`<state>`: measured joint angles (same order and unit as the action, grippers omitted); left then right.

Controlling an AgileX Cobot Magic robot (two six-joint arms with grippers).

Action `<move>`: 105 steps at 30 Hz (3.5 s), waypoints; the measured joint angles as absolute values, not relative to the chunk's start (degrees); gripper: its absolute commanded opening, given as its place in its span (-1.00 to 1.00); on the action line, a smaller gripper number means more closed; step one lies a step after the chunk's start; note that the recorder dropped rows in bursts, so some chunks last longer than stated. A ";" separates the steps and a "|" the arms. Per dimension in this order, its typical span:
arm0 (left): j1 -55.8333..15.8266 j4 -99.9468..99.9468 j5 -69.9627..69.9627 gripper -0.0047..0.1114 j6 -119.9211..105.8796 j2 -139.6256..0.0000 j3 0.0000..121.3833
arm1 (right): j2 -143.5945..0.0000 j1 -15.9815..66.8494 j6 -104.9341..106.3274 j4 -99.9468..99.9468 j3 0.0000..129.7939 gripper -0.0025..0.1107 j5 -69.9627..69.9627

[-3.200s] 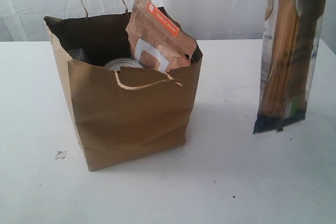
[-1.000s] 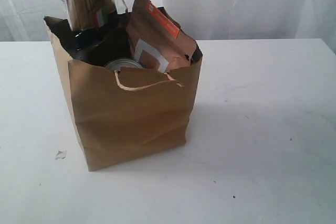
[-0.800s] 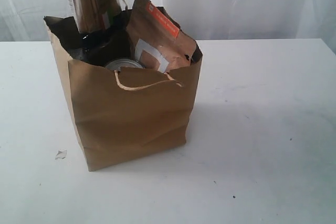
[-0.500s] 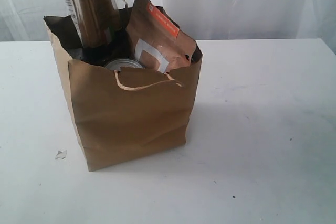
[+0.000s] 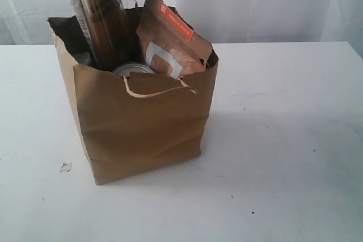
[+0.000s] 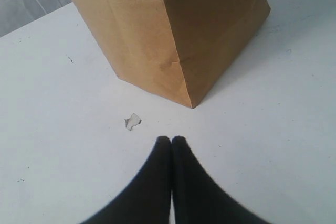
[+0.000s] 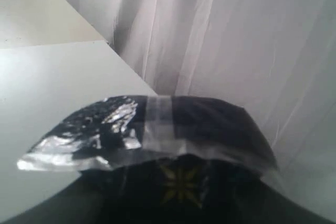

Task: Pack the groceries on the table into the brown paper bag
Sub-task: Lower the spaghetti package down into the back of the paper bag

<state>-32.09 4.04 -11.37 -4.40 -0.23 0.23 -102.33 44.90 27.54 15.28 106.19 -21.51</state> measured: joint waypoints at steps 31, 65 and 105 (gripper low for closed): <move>-32.09 4.04 -11.37 -0.91 -4.40 -0.23 0.23 | -101.40 44.63 27.54 17.50 89.49 -0.96 -5.76; -32.09 4.04 -11.37 -0.91 -4.40 -0.23 0.23 | -98.61 46.99 26.88 17.69 84.71 -0.96 -6.40; -32.09 4.04 -11.37 -0.91 -4.40 -0.23 0.23 | -93.30 48.02 20.71 14.96 84.03 0.12 -31.16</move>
